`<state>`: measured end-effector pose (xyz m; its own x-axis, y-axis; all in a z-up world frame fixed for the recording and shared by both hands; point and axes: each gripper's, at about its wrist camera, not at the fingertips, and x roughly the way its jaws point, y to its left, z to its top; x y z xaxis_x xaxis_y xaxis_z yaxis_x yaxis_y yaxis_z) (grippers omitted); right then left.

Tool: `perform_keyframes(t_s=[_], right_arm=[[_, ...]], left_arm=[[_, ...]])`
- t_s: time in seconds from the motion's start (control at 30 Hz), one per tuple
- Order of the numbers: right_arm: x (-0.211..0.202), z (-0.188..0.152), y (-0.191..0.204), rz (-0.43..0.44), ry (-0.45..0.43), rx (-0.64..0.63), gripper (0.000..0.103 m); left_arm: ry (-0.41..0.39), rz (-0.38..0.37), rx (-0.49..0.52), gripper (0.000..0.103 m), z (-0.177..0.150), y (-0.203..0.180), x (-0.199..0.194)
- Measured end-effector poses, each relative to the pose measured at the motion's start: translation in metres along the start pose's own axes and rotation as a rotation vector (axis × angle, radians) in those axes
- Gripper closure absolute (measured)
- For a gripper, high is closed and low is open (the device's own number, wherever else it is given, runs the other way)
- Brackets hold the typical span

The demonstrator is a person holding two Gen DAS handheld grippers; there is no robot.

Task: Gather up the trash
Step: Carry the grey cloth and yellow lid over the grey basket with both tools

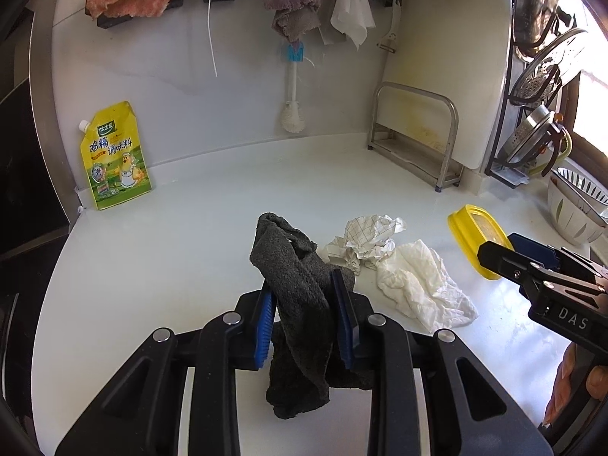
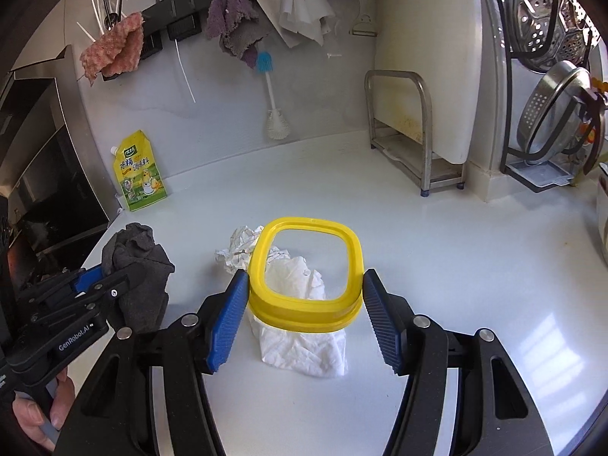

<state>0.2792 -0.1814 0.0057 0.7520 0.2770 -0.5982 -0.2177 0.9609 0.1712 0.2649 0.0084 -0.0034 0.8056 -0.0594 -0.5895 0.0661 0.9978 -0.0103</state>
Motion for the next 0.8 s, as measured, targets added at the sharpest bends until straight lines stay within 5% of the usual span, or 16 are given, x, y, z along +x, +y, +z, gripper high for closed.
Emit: perform_keyframes(t_s=[0.8], right_arm=[[-0.19, -0.13, 0.051, -0.204, -0.043, 0.014, 0.044]], left_arm=[[0.003, -0.059, 0.089, 0.076, -0.08, -0.003, -0.156]])
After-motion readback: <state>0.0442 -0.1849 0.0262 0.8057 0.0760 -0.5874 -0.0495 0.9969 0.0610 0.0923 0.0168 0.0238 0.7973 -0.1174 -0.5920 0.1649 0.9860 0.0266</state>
